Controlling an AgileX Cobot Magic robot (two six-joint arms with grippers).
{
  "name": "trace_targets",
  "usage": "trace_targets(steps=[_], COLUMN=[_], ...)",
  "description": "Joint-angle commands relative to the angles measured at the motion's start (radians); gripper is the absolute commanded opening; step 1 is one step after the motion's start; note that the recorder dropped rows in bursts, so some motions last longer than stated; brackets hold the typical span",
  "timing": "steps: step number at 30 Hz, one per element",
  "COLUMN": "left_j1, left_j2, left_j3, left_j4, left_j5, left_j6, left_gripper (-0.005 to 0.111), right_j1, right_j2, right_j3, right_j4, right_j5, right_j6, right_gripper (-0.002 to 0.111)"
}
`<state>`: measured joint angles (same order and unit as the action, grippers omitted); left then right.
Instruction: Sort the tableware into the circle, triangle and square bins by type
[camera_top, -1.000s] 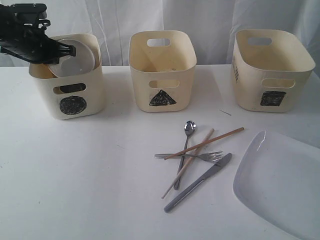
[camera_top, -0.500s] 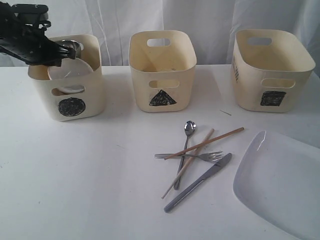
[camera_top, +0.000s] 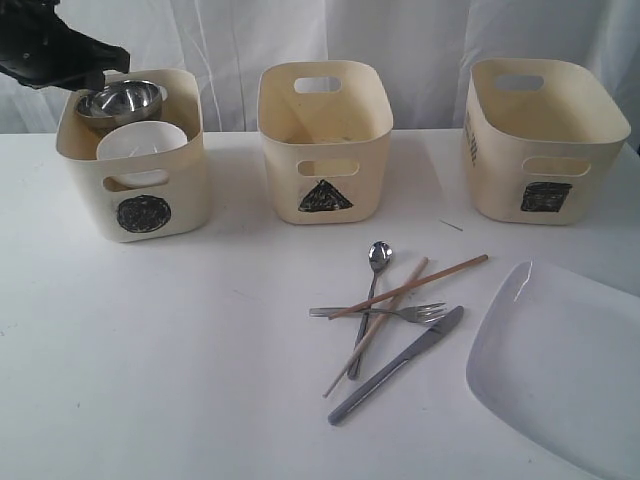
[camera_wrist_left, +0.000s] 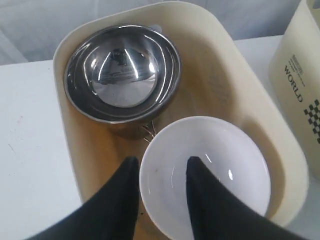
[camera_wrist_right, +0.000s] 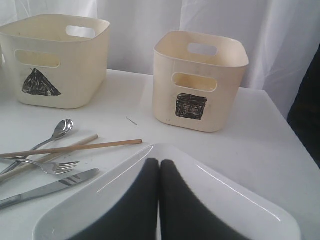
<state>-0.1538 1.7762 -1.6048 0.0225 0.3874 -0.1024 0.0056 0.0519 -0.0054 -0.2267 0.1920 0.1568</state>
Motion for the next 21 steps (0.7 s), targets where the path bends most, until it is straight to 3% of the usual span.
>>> trace_targets(steps=[1,8,17,21], left_j1=[0.002,0.002,0.002,0.002], left_j2=[-0.096,-0.288,-0.64,-0.811], left_j3=[0.064,0.257,0.587,0.716], left_j4=[-0.01,-0.015,-0.066,-0.068], left_j5=[0.022,-0.044,-0.143,-0.145], left_j6=[0.028,0.028,0.021,-0.034], left_gripper=[0.037,0.036,0.002,0.0], right_j1=[-0.006,-0.006,-0.006,-0.006], right_j2=[-0.006,-0.006,-0.006,-0.006], right_j3=[0.005,0.005,0.005,0.005], right_j4=[-0.003,-0.003,-0.003,-0.003], right_j5=[-0.006,-0.006,-0.006,-0.006], right_j6=[0.002,0.022,0.022,0.022], right_gripper=[0.0,0.0,0.0,0.0])
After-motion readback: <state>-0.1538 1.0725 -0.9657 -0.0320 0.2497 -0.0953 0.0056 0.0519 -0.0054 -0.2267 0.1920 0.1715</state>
